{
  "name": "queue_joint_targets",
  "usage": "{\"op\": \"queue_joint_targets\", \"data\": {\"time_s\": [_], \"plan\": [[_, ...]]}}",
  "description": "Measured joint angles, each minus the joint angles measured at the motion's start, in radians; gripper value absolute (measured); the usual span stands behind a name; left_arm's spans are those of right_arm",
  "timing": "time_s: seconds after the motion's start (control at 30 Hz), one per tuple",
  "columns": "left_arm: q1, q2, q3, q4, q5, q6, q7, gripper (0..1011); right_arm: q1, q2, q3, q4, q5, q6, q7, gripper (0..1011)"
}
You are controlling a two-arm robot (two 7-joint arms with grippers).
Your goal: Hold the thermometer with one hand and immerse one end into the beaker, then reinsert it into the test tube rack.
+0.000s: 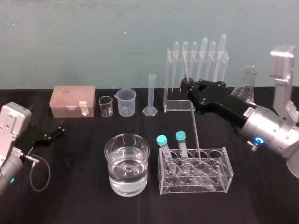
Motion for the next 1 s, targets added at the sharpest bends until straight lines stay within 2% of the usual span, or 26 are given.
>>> {"op": "queue_joint_targets", "data": {"time_s": [0.17, 0.27, 0.5, 0.77, 0.9, 1.0], "plan": [[0.0, 0.0, 0.0, 0.0, 0.0, 0.0, 0.0, 1008, -0.03, 0.003, 0.029, -0.003, 0.025, -0.058, 0.031, 56], [0.0, 0.0, 0.0, 0.0, 0.0, 0.0, 0.0, 1008, -0.053, 0.002, 0.052, 0.0, 0.053, -0.114, 0.068, 56], [0.0, 0.0, 0.0, 0.0, 0.0, 0.0, 0.0, 1008, -0.078, -0.013, 0.081, 0.017, 0.111, -0.185, 0.136, 56], [0.0, 0.0, 0.0, 0.0, 0.0, 0.0, 0.0, 1008, -0.068, -0.009, 0.083, 0.022, 0.112, -0.211, 0.169, 56], [0.0, 0.0, 0.0, 0.0, 0.0, 0.0, 0.0, 1008, -0.055, 0.003, 0.083, 0.008, 0.117, -0.207, 0.186, 56], [0.0, 0.0, 0.0, 0.0, 0.0, 0.0, 0.0, 1008, -0.038, 0.014, 0.091, -0.011, 0.142, -0.186, 0.197, 56]]}}
